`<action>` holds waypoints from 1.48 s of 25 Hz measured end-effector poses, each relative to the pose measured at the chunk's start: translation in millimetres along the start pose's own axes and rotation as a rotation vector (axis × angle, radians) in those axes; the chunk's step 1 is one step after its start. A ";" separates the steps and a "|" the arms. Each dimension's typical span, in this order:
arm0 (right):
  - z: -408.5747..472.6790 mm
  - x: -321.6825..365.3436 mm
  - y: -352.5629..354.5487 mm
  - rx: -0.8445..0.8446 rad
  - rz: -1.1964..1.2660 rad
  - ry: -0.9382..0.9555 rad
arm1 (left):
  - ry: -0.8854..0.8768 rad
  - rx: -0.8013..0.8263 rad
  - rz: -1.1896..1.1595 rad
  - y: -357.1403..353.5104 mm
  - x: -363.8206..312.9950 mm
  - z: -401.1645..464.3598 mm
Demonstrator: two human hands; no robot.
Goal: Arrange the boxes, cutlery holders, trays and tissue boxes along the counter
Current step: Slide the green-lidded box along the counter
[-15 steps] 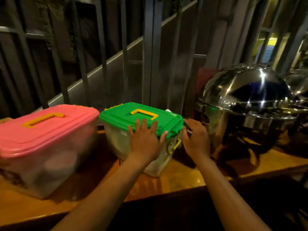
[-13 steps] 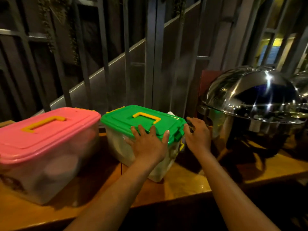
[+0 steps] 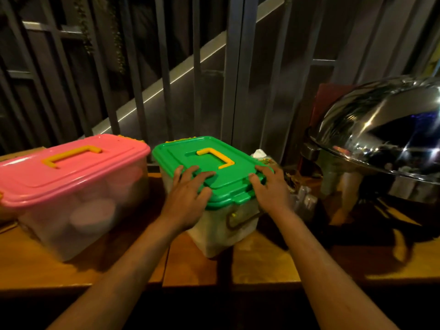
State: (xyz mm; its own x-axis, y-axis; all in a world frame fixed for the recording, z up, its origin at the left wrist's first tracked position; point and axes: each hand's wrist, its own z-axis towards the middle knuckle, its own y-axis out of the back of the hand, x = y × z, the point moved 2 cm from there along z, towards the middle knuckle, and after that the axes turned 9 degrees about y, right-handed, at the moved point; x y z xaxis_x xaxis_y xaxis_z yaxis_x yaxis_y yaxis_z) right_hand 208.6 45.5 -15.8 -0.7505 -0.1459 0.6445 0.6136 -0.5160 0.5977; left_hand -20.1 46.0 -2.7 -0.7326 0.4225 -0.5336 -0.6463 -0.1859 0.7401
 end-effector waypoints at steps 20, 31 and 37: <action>-71.0 31.0 -13.3 -0.013 -0.144 0.272 | 0.415 -0.045 -0.013 24.1 21.4 10.4; -19.2 11.6 -37.2 -0.040 -0.145 0.240 | 0.434 -0.026 -0.061 0.9 35.9 63.4; 9.4 4.5 -49.9 -0.051 -0.189 0.231 | 0.405 -0.030 -0.108 -10.8 44.8 96.4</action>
State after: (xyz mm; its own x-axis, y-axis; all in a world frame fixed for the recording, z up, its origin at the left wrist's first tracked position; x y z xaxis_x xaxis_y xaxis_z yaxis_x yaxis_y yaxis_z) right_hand 176.9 78.5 -38.2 -0.8897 -0.2287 0.3951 0.4492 -0.5929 0.6683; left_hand -25.4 152.5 4.9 -0.6810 0.0596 -0.7299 -0.7258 -0.1874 0.6619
